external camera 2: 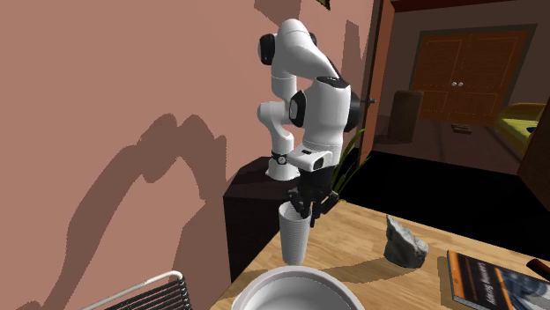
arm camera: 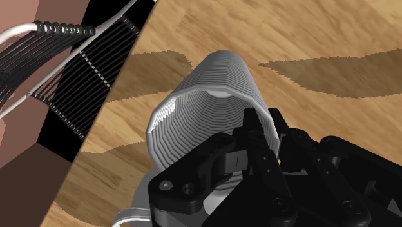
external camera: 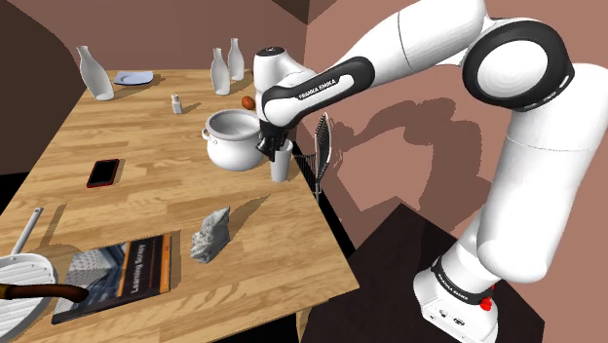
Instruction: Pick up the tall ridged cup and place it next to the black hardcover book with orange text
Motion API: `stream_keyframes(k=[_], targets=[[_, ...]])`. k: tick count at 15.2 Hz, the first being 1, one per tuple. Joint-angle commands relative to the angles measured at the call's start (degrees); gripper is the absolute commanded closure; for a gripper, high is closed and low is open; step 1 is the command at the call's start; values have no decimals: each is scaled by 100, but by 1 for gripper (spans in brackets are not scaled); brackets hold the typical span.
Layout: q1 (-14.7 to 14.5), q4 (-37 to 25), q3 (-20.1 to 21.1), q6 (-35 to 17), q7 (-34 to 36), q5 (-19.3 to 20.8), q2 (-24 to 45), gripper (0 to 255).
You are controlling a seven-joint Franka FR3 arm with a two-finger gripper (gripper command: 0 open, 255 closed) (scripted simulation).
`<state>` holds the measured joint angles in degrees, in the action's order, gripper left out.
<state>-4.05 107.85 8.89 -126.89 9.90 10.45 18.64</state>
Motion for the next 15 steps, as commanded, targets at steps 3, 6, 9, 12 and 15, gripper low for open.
stream_keyframes(k=[3,6,9,12,15], targets=[[3,-111,21,257,-43,-52,-149,255],[8,-211,33,454,-81,-88,-250,255],[12,-323,43,655,-117,-122,-341,255],[15,-447,52,858,-151,-152,-424,255],[16,-583,59,1064,-183,-180,-496,255]])
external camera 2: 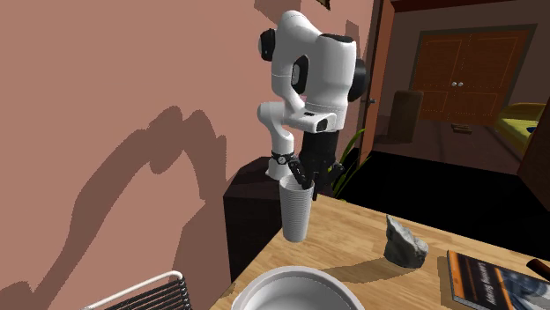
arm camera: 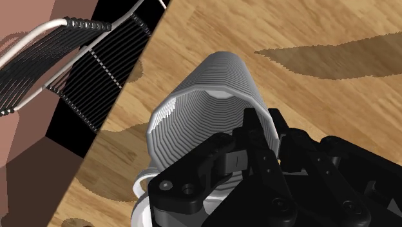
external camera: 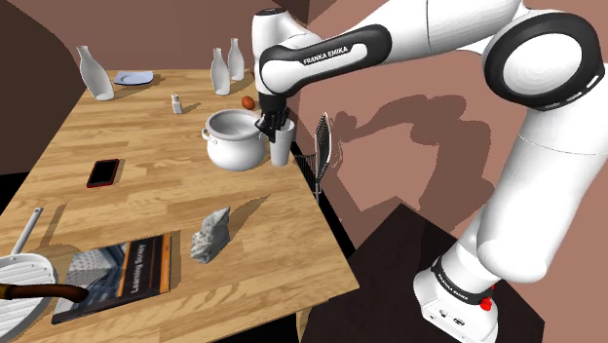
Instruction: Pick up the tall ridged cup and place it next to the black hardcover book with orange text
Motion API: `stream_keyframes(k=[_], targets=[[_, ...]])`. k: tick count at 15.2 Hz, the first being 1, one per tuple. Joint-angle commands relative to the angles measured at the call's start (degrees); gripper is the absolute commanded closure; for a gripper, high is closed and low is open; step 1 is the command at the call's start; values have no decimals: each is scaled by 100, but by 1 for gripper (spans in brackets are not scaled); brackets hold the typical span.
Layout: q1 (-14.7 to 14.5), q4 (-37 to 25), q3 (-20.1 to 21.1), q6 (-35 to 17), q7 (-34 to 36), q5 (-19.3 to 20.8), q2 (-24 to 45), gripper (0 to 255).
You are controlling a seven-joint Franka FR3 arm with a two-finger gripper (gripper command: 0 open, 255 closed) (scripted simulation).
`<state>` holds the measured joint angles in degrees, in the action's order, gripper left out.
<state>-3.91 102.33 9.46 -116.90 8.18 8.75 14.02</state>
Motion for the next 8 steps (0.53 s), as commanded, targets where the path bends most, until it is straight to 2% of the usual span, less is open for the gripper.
stream_keyframes(k=[1,8], targets=[[2,-79,4,134,-22,-19,-56,255],[0,-457,17,629,-89,-68,-179,255]])
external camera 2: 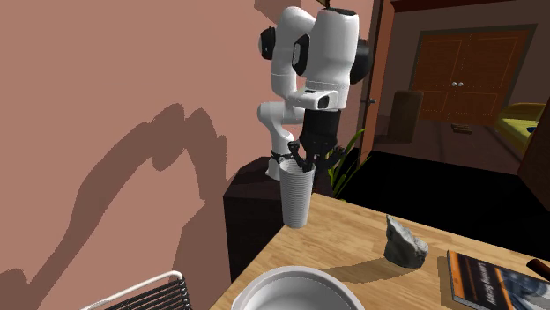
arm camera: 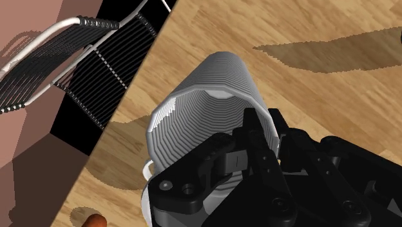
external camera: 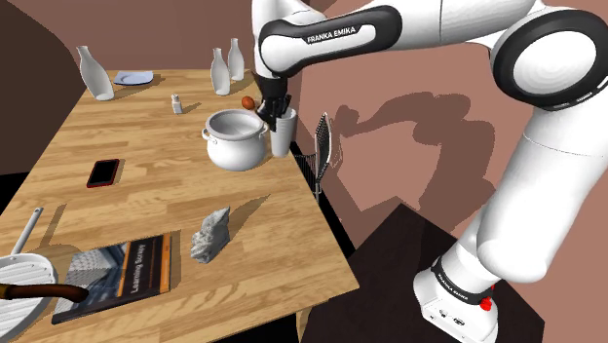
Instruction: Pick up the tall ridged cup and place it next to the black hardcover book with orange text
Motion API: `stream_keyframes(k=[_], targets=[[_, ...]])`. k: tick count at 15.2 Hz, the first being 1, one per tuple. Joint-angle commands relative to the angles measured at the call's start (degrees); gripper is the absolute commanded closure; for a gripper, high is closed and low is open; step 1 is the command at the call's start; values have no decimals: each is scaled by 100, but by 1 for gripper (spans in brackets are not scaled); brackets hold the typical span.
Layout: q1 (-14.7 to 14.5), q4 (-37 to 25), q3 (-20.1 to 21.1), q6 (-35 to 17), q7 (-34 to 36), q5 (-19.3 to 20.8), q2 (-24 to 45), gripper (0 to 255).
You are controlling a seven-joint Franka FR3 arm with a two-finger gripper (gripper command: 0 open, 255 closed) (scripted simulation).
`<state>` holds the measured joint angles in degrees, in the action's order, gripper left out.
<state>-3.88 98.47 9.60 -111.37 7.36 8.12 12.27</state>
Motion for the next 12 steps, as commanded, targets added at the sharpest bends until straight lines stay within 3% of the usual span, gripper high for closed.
stream_keyframes(k=[1,10,12], targets=[[-4,-131,4,149,-15,-10,-16,255],[-15,-716,15,789,-85,-44,-76,255],[-161,-631,113,796,163,-33,-142,255]])
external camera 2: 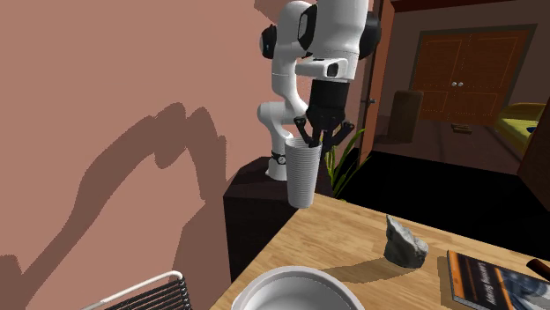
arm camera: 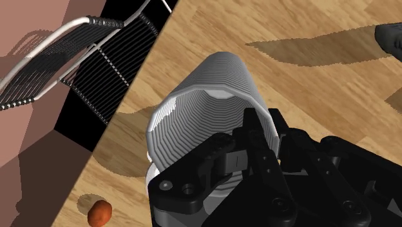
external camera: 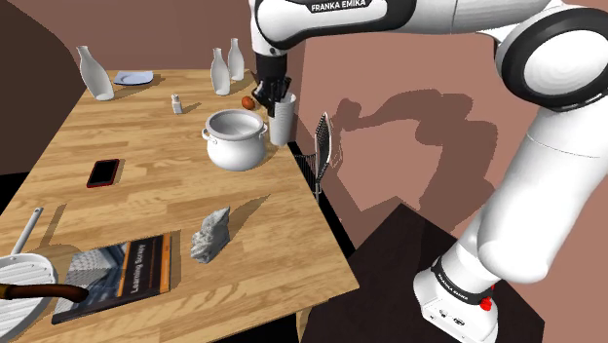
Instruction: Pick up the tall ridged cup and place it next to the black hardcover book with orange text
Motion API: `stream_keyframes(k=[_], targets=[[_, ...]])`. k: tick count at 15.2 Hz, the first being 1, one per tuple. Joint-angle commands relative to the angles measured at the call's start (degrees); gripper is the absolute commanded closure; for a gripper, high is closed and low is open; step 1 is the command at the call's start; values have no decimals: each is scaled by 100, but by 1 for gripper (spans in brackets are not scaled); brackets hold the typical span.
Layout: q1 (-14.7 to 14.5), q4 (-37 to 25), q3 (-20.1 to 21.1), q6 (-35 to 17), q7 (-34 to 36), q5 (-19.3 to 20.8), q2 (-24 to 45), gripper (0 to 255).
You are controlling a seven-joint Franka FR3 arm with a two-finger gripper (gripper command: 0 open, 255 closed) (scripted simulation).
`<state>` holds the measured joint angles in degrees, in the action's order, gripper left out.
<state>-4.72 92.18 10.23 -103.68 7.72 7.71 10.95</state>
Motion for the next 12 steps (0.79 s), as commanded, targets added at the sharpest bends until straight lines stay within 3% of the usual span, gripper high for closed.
stream_keyframes(k=[1,12], targets=[[-150,30,101,33,252,14,-36,255],[-1007,-98,661,239,1664,133,54,255]])
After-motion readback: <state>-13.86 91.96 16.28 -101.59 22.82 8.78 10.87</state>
